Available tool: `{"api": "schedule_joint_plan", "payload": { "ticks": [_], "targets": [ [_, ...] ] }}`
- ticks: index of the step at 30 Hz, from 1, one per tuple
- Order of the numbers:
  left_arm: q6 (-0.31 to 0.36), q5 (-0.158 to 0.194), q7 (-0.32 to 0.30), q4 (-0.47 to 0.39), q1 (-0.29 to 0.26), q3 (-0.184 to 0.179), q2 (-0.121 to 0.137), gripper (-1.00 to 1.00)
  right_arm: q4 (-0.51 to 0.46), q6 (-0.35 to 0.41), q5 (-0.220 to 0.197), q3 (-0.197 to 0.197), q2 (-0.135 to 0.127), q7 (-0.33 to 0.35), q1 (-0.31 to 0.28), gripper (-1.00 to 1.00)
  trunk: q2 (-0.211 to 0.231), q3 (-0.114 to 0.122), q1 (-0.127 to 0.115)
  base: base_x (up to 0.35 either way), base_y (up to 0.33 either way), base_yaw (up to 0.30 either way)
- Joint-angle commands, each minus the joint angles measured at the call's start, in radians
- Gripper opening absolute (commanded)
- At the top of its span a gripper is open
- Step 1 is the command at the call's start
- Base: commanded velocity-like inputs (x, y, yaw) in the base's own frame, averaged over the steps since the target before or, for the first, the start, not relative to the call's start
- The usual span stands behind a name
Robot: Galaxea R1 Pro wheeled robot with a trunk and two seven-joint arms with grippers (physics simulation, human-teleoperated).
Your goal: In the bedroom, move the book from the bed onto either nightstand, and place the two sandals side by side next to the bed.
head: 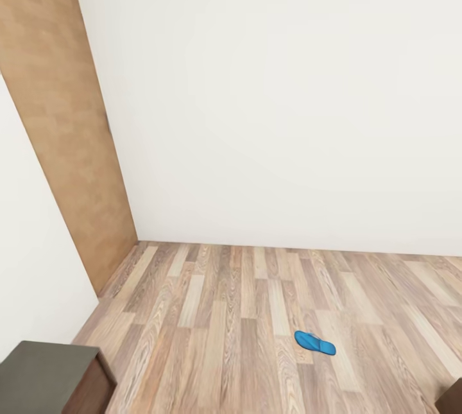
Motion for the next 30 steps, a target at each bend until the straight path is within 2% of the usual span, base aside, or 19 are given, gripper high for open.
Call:
{"api": "schedule_joint_plan", "payload": {
  "ticks": [1,20,30],
  "targets": [
    [-0.003,0.001,0.000,0.001,-0.001,0.000,0.000,1.00,0.000,-0.002,0.000,-0.002,0.000,0.001,0.000,1.00,0.000,-0.001,0.000,0.280,0.068,0.000],
    [-0.003,0.000,0.000,0.001,-0.001,0.000,0.000,1.00,0.000,-0.002,-0.001,-0.002,0.000,0.001,0.001,1.00,0.000,-0.001,0.000,0.297,0.007,0.000],
    [-0.003,0.000,0.000,0.001,-0.001,0.000,0.000,1.00,0.000,-0.002,-0.001,-0.002,0.000,0.001,0.000,1.00,0.000,-0.001,0.000,0.308,0.086,0.000]
  ]
}}
